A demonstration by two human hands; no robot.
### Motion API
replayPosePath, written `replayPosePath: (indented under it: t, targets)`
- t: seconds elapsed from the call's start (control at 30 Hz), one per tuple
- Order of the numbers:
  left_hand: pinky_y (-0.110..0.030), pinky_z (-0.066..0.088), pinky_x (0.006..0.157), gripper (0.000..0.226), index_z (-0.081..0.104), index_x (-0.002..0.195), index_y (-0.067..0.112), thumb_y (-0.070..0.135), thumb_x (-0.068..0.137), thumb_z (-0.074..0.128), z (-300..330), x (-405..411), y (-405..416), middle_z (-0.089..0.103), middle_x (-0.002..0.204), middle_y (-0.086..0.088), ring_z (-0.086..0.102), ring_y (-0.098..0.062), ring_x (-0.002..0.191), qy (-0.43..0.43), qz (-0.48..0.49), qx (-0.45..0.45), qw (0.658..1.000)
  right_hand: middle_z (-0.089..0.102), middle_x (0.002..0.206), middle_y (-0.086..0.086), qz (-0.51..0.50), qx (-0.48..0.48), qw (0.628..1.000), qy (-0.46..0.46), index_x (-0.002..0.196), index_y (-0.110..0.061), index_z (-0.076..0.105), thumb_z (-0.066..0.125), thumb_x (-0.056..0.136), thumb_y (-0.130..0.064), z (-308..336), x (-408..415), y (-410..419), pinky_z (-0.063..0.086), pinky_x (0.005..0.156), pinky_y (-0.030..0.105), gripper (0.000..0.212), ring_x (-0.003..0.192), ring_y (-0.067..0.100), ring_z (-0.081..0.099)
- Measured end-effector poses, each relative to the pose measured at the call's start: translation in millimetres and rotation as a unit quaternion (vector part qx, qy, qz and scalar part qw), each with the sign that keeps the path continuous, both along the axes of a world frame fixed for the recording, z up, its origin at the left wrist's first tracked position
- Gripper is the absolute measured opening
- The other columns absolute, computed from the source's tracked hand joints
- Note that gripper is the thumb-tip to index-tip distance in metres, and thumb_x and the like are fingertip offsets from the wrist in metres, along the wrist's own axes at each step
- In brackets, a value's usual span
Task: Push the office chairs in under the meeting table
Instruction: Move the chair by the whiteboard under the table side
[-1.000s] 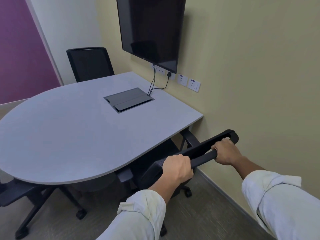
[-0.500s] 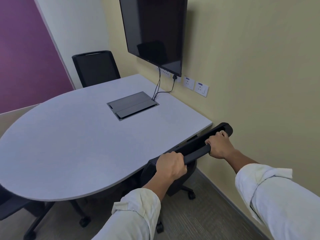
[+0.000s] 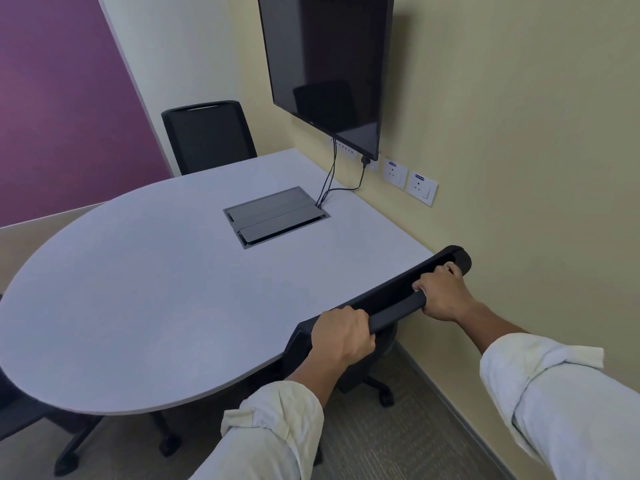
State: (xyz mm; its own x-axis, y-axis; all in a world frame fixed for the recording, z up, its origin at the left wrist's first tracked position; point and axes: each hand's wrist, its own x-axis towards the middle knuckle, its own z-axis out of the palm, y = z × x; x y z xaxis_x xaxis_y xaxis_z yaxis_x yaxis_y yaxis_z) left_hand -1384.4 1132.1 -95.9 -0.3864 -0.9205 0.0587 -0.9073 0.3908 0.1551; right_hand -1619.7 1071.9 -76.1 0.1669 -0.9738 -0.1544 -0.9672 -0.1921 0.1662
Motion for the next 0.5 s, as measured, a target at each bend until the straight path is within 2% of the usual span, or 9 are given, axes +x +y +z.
replayPosePath:
  t: [0.1,0.23,0.33,0.4,0.47,0.5]
  targets:
    - [-0.034,0.042,0.061,0.029,0.061,0.091,0.018,0.045,0.089,0.05,-2,-1,-2,0.063,0.078,-0.004,0.061,-0.026,0.066,0.006,0.002,-0.007,1.0,0.042,0.072,-0.013,-0.003,0.003,1.0,-0.011,0.071,-0.038,0.045,0.057,0.075,-0.018,0,-2,0,0.021,0.111,0.05,0.024,0.097,0.024,0.045]
    - [-0.033,0.04,0.062,0.027,0.056,0.088,0.018,0.045,0.088,0.052,3,0,1,0.055,0.073,0.0,0.052,-0.022,0.061,0.015,-0.007,-0.008,1.0,0.048,0.089,-0.006,-0.024,0.027,0.999,-0.001,0.076,-0.039,0.047,0.055,0.081,-0.017,10,5,5,0.017,0.114,0.052,0.024,0.109,0.029,0.045]
    - [-0.036,0.041,0.061,0.027,0.054,0.1,0.015,0.038,0.088,0.053,8,2,1,0.063,0.083,-0.006,0.059,-0.029,0.069,0.024,-0.021,0.01,0.999,0.053,0.112,0.002,-0.059,0.083,0.994,0.046,0.103,-0.035,0.056,0.054,0.086,-0.014,22,14,3,0.014,0.116,0.057,0.027,0.122,0.033,0.039]
    - [-0.038,0.04,0.061,0.024,0.049,0.101,0.013,0.032,0.086,0.053,12,8,13,0.064,0.088,-0.01,0.06,-0.032,0.076,0.039,-0.033,0.04,0.998,0.05,0.124,0.007,-0.042,0.159,0.984,0.071,0.119,-0.027,0.055,0.063,0.086,-0.021,41,32,9,0.025,0.111,0.054,0.034,0.124,0.033,0.039]
    - [-0.04,0.046,0.066,0.028,0.05,0.106,0.014,0.032,0.085,0.055,24,17,20,0.063,0.097,-0.01,0.06,-0.03,0.085,0.072,-0.042,0.071,0.994,0.055,0.121,0.004,-0.007,0.254,0.967,0.033,0.118,-0.022,0.058,0.076,0.079,-0.024,71,59,10,0.041,0.096,0.041,0.043,0.114,0.027,0.05]
    - [-0.04,0.049,0.072,0.033,0.052,0.111,0.015,0.037,0.086,0.055,24,19,20,0.064,0.102,-0.008,0.06,-0.027,0.089,0.1,-0.048,0.089,0.99,0.059,0.116,0.001,0.002,0.308,0.951,-0.003,0.116,-0.021,0.061,0.078,0.077,-0.021,80,71,10,0.044,0.087,0.036,0.042,0.107,0.024,0.054]
